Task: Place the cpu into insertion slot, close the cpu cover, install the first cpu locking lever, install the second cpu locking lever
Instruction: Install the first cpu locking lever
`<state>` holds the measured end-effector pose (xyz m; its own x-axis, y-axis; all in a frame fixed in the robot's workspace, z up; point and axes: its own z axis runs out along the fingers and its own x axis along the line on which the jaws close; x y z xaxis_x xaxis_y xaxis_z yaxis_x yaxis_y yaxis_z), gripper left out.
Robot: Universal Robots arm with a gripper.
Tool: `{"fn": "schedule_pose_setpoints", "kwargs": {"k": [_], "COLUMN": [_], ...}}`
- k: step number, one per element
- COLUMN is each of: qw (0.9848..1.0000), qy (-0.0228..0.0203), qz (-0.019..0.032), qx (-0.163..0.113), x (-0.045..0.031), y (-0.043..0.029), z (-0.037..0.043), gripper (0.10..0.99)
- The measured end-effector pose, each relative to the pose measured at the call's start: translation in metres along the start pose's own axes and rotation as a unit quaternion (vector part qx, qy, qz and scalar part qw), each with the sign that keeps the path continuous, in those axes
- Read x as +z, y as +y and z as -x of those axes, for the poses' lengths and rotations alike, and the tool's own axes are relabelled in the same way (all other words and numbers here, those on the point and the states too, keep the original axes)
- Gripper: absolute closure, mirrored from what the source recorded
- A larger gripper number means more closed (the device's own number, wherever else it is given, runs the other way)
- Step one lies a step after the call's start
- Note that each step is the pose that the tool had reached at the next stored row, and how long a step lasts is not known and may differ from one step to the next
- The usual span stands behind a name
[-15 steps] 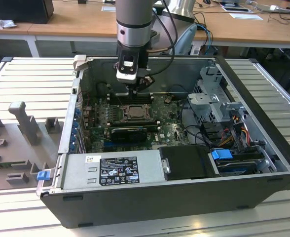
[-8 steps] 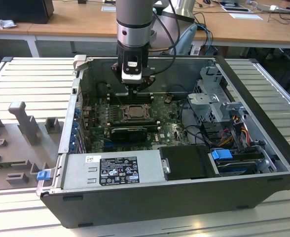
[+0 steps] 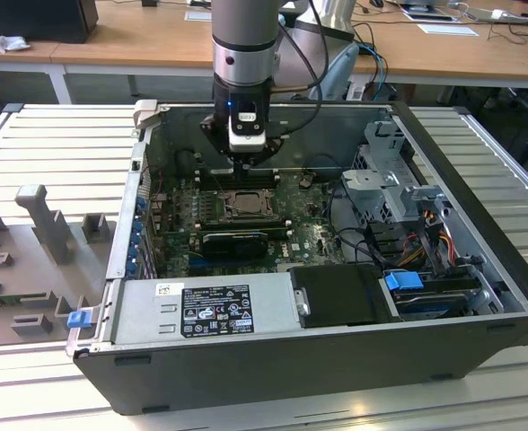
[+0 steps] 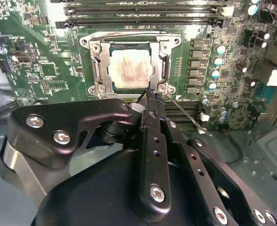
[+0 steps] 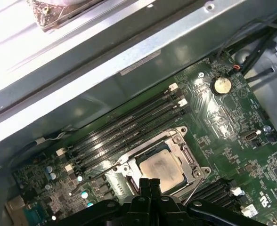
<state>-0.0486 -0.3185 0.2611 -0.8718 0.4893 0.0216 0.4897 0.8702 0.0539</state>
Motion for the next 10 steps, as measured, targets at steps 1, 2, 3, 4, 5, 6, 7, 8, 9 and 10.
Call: {"fn": "schedule_pose_setpoints", "kwargs": {"k": [1,2,3,4,5,6,7,8,9,10], "qw": [1.0000,1.0000,0.9999,0.9999,0.9998,0.9997,0.9996,0.9996,0.9994,0.9993], "qy": [0.0002,0.0005,0.0007,0.0009,0.0011,0.0012,0.0015,0.0016,0.0019,0.0021], "qz": [-0.0001,-0.0002,-0.0003,-0.0003,-0.0004,-0.0005,-0.0005,-0.0006,-0.0007,-0.0007], "qx": [-0.004,-0.008,-0.013,-0.016,-0.020,-0.023,-0.026,-0.030,-0.034,-0.038], "x": [0.0000,0.0000,0.0000,0.0000,0.0000,0.0000,0.0000,0.0000,0.0000,0.0000], "y": [0.0000,0.0000,0.0000,0.0000,0.0000,0.0000,0.0000,0.0000,0.0000,0.0000], "z": [0.0000,0.0000,0.0000,0.0000,0.0000,0.0000,0.0000,0.0000,0.0000,0.0000], "gripper": [0.980,0.980,0.980,0.980,0.980,0.980,0.980,0.980,0.980,0.980]}}
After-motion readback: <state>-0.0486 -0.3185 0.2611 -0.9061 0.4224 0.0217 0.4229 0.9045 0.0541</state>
